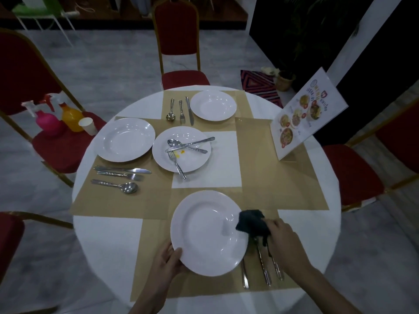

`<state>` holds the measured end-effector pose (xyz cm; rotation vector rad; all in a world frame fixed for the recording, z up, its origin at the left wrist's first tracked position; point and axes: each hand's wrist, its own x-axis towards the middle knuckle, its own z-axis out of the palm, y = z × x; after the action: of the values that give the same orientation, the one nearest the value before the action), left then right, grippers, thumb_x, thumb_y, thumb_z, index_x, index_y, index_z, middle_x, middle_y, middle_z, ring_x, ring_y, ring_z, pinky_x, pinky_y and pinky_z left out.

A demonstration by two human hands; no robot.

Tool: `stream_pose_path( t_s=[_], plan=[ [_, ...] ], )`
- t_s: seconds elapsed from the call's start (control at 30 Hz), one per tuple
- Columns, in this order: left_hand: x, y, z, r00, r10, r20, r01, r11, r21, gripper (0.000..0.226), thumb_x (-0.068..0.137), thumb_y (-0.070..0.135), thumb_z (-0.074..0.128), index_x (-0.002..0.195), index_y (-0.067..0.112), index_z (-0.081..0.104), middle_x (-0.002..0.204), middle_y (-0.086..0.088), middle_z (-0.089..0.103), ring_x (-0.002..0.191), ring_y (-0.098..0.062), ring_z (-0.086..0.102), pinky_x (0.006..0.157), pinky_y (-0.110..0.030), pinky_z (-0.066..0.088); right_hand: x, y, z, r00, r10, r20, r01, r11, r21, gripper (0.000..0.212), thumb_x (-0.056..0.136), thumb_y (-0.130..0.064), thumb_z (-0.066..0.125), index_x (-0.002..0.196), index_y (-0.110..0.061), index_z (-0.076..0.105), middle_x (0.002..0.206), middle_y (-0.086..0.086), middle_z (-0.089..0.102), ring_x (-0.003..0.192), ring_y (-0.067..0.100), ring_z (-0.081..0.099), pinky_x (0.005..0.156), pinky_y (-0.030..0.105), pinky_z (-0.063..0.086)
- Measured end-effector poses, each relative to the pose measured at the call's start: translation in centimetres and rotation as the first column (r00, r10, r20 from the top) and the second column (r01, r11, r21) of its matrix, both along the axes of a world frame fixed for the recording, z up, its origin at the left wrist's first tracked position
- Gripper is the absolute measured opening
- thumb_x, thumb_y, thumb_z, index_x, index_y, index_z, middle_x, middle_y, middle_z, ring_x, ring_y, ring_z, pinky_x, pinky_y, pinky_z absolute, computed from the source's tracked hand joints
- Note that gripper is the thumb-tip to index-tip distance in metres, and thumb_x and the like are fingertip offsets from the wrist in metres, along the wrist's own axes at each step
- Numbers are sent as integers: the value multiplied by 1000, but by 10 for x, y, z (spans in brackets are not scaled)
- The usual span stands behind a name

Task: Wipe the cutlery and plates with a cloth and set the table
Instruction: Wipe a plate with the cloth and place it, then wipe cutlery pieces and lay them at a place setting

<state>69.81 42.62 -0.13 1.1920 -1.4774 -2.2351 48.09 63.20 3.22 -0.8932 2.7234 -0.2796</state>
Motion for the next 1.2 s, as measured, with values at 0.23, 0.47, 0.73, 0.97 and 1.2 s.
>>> stream_pose_path(
  t_s=[0.23, 0.47, 0.73, 0.97, 1.2],
  plan=[
    [12, 2, -32, 996, 18, 83, -17, 1000, -17, 29, 94, 12, 57, 122, 20, 61, 113, -6, 71, 107, -27, 66, 79, -38, 57, 9, 20, 6, 860, -257, 440, 372, 907, -197, 22, 94, -1, 45, 93, -20, 56, 83, 9, 62, 68, 20, 64, 63, 41, 56],
    [14, 2, -40, 984, 77, 161, -63, 994, -91, 11, 91, 6, 62, 101, 6, 67, 83, -19, 71, 83, -27, 68, 59, -24, 57, 27, -1, 14, 688, -230, 688, 524, 814, -252, 32, 96, -5, 45, 119, -24, 56, 96, 3, 67, 87, 16, 65, 70, 26, 53],
    [17, 5, -41, 877, 119, 465, 78, 921, -382, 12, 92, 25, 62, 86, 16, 67, 76, -2, 71, 79, -26, 69, 78, -44, 54, 16, -5, 6, 524, -145, 839, 632, 726, -270, 30, 96, -7, 53, 121, -22, 58, 105, -1, 70, 94, 15, 68, 78, 28, 57],
    [-22, 45, -12, 829, 393, 398, -57, 767, -639, 21, 91, 15, 62, 70, 12, 61, 74, -5, 63, 68, -20, 59, 61, -32, 39, -27, 12, -1, 450, -81, 889, 647, 716, -262, 19, 96, -12, 54, 111, -22, 61, 105, 1, 70, 94, 17, 68, 75, 26, 55],
    [-115, 134, 10, 909, 239, 342, -27, 852, -524, 10, 91, 15, 61, 81, 18, 60, 59, -6, 64, 51, -9, 58, 56, -27, 47, -91, 53, -4, 399, -35, 916, 603, 763, -233, 20, 96, -12, 54, 114, -16, 62, 106, 4, 71, 96, 21, 68, 87, 38, 55]
  ],
)
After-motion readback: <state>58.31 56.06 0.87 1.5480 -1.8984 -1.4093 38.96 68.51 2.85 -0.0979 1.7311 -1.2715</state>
